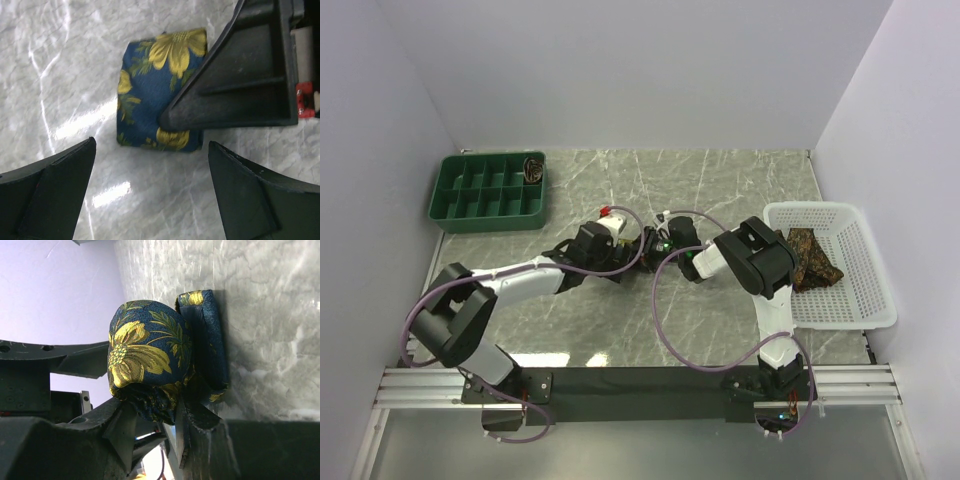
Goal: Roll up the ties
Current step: Roll the tie
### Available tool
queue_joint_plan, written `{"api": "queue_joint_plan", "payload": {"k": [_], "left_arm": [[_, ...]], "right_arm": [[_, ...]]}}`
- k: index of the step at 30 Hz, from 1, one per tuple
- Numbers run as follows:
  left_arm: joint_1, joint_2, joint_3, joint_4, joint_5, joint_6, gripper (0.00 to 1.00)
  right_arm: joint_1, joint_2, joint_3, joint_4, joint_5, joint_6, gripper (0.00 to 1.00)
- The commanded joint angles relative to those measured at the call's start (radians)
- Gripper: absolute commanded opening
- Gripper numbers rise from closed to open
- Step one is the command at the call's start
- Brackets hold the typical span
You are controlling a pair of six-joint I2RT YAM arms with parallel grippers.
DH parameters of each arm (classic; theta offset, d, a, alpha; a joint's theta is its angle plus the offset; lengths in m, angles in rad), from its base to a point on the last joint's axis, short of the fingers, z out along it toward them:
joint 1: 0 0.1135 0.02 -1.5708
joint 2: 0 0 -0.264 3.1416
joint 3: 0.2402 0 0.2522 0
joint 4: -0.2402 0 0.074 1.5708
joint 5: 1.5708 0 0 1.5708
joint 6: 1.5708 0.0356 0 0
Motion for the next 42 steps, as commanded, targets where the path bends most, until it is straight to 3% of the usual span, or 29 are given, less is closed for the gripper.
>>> {"api": "queue_joint_plan", "payload": {"k": [1,8,11,12,15,20,25,28,36,42], "left_arm": [[-0.011,0.04,0.065,0.035,-0.012,0.006,0.99],[-0.014,0.135,0.117,0.046,-0.009,-0.023,0.93],[-0.014,0.163,0.125,0.037,0.009,-0.038,0.85],[-0.014,0.165,0.123,0.035,0.011,-0.045,0.77],[-0.014,0.166,0.115,0.014,0.014,-0.06,0.61],[-0.014,0.165,0.097,-0.008,0.012,-0.086,0.51],[-0.014,0.145,0.073,-0.008,0.014,-0.112,0.5],[-0.014,0.131,0.066,-0.008,0.017,-0.118,0.51],[-0.014,0.117,0.054,-0.043,0.031,-0.115,0.51],[-0.014,0.122,0.056,-0.049,0.043,-0.115,0.52]], "right_arm": [[0.005,0.056,-0.022,-0.192,-0.005,0.011,0.13],[0.004,0.056,-0.032,-0.172,-0.023,0.03,0.13],[0.005,0.052,-0.038,-0.155,-0.028,0.031,0.13],[0.005,0.049,-0.042,-0.152,-0.025,0.027,0.14],[0.005,0.035,-0.046,-0.143,-0.02,0.018,0.22],[-0.018,-0.011,-0.043,-0.155,-0.01,-0.004,0.42],[-0.053,-0.065,0.0,-0.27,0.006,-0.1,0.6],[-0.079,-0.092,0.043,-0.347,0.016,-0.166,0.64],[-0.125,-0.09,0.196,-0.534,0.026,-0.324,0.66],[-0.133,-0.074,0.257,-0.525,-0.013,-0.361,0.67]]}}
